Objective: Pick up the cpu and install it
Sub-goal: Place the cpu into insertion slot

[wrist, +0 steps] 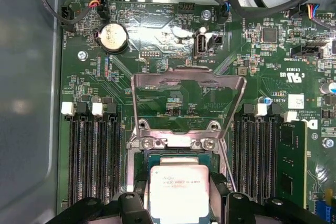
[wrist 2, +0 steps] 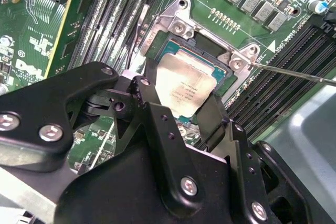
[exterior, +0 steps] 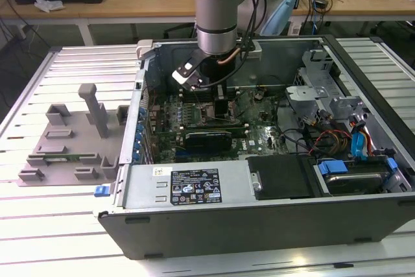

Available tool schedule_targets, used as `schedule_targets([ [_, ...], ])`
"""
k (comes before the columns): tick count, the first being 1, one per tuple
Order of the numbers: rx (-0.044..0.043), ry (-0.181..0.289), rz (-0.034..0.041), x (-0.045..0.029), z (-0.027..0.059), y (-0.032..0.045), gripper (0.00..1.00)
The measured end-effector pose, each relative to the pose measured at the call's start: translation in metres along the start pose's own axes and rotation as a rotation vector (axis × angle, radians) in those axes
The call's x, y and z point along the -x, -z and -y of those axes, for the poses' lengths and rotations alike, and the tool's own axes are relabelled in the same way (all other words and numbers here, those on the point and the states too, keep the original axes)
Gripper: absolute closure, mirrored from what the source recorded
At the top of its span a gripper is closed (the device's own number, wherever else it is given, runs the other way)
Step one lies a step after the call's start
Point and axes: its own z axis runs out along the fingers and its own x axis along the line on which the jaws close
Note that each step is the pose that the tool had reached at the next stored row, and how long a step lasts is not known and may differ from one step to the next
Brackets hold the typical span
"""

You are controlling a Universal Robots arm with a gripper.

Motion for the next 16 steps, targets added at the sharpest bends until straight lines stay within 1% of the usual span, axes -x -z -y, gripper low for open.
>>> schedule_targets([
  [9, -0.0004, -0.007, 0.0007, 0.0001, 0.0004, 0.0001, 0.46],
  [16, -0.0007, -0.013, 0.0006, 0.0001, -0.0022, -0.0001, 0.46],
])
